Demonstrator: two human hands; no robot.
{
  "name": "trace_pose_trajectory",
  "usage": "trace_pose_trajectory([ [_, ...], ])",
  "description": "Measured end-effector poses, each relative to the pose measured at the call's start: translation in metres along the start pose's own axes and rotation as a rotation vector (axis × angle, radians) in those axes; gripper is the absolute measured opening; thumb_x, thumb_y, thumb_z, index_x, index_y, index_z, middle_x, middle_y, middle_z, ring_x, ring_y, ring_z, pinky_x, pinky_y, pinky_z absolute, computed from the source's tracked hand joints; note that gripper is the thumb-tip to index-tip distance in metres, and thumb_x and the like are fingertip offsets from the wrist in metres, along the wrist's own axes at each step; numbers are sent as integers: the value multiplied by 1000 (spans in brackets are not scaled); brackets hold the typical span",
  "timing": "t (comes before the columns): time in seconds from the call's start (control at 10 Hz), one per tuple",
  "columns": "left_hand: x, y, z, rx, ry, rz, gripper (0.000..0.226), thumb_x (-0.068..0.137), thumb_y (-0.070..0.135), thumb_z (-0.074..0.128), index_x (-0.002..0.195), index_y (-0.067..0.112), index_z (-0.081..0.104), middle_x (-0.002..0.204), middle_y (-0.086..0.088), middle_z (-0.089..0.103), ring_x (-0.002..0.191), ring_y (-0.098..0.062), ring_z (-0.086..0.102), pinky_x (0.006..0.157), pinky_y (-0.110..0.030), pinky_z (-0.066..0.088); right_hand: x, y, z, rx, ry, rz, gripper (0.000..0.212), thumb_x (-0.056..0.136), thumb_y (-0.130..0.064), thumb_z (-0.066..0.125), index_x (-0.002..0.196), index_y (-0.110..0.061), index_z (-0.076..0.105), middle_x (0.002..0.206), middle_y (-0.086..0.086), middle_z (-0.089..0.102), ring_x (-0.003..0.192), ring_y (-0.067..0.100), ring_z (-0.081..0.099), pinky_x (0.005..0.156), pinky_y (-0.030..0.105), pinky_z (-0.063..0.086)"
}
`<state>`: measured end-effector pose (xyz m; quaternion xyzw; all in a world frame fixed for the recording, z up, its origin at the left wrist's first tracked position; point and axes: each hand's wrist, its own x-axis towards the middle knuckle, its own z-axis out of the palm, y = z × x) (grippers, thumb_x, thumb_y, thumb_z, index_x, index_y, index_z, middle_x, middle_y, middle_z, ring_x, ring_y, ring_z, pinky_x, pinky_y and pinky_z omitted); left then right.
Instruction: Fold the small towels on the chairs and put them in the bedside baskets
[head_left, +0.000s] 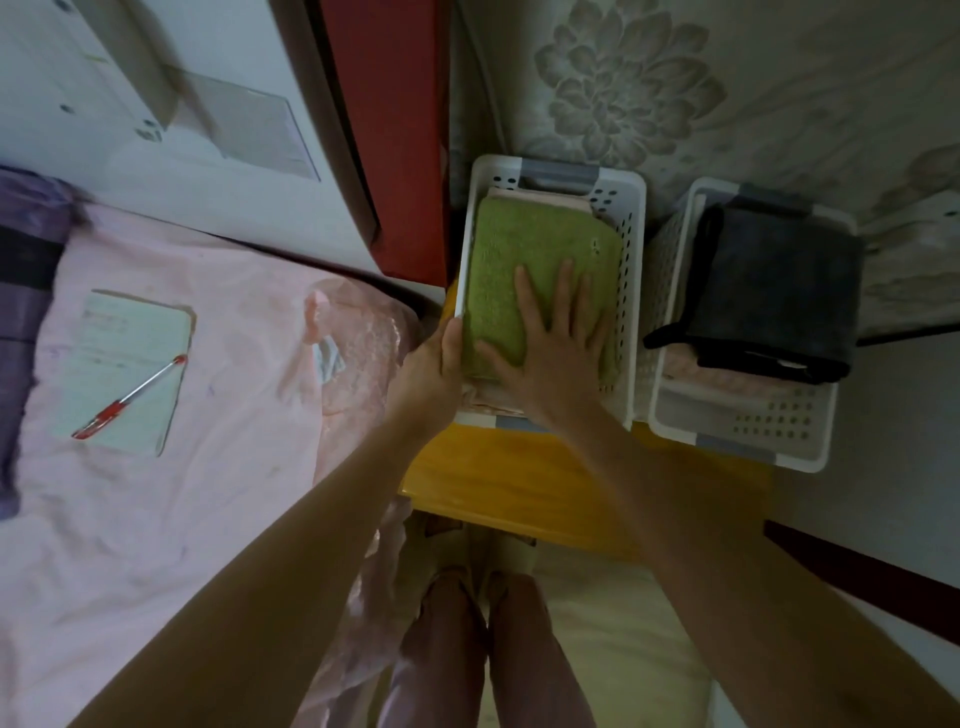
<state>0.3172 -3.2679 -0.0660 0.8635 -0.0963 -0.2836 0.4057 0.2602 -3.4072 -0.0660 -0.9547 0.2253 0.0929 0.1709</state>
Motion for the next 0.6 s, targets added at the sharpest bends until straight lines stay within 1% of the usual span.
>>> trace_pose_trajectory([
  [0.1, 2, -3, -1, -22, -13, 5, 76, 89, 76, 7, 133, 33, 52, 119, 2, 65, 116, -22, 58, 95, -49, 48, 6, 3, 5, -16, -69, 18, 100, 75, -87, 27, 152, -38, -14, 158, 10, -29, 145, 35, -25, 111, 61, -13],
  [0.2, 2, -4, 0, -70, -21, 25, 73, 90, 74, 10, 128, 31, 55, 112, 1, 66, 111, -22, 60, 93, -49, 49, 13, 5, 10, -8, -102, 35, 101, 76, -85, 38, 150, -41, -16, 157, 9, -31, 144, 35, -26, 111, 64, -11],
  [0.3, 1, -3, -3, -102, -64, -15, 72, 90, 74, 13, 129, 30, 55, 113, 0, 67, 112, -21, 60, 96, -47, 49, 17, 2, 8, -7, -148, 40, 101, 77, -84, 40, 150, -42, -17, 156, 8, -32, 144, 35, -26, 110, 65, -9],
  [0.4, -3, 8, -13, -87, -128, -99, 58, 99, 58, 26, 119, 17, 61, 98, -2, 66, 101, -24, 62, 86, -36, 50, 16, -3, -9, 21, -270, 69, 103, 78, -80, 46, 149, -42, -18, 155, 7, -35, 143, 36, -28, 110, 66, -6],
  [0.5, -11, 31, -34, 19, -208, -156, 31, 103, 29, 41, 111, 8, 62, 85, -1, 59, 76, -20, 57, 58, -23, 41, 12, -13, -47, 112, -411, 97, 102, 84, -65, 57, 153, -34, -11, 157, 10, -29, 145, 38, -21, 114, 64, 5],
  [0.6, -26, 59, -59, 164, -245, -182, 28, 99, 24, 47, 115, 6, 62, 101, -6, 63, 88, -23, 61, 71, -27, 48, -2, -17, -90, 110, -376, 7, 85, 94, -42, 57, 155, -19, 4, 161, 17, -3, 148, 36, 7, 115, 51, 25],
])
